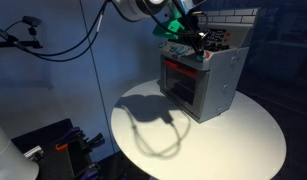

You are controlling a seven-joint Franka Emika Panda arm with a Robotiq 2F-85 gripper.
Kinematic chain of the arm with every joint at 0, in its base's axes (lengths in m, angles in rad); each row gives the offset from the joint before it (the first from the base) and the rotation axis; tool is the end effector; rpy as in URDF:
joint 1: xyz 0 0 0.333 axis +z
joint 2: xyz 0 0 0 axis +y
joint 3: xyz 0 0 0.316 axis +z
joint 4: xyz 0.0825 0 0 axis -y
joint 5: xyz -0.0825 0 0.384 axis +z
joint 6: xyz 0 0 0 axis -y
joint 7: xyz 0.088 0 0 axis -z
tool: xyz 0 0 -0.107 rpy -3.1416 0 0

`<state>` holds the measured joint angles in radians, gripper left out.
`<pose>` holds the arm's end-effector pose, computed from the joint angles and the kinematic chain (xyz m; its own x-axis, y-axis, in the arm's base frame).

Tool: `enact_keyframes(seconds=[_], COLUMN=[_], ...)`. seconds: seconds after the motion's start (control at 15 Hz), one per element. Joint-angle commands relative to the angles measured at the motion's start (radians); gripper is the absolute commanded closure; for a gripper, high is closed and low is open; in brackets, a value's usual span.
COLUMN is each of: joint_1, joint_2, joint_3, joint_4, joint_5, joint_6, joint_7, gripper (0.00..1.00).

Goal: Turn the far right switch on the oven anticlockwise

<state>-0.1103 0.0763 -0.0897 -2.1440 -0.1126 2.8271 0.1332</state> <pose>0.5846 -0.1118 0.4374 0.7988 -0.1843 0.5727 -0.2387 -0.9709 0.0204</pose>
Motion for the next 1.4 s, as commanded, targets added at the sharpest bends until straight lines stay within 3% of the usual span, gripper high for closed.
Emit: enact_keyframes(seconds=[0.0,0.53,1.13,1.33], joint_1=[-0.013,-0.017,-0.009,-0.009], joint_2=[-0.046,-0.108,-0.219,-0.254], joint_3=[-0.019,-0.039,-0.040,-0.043], joint_4=[-0.017,-0.021,-0.020,-0.005], joint_5=[-0.032,0.026,0.118,0.134], joint_6=[0.005,-0.076,-0.427,-0.593], joint_7=[0.006,-0.046,-0.151,-0.166], gripper=[0.60,0.01,0.00,0.00])
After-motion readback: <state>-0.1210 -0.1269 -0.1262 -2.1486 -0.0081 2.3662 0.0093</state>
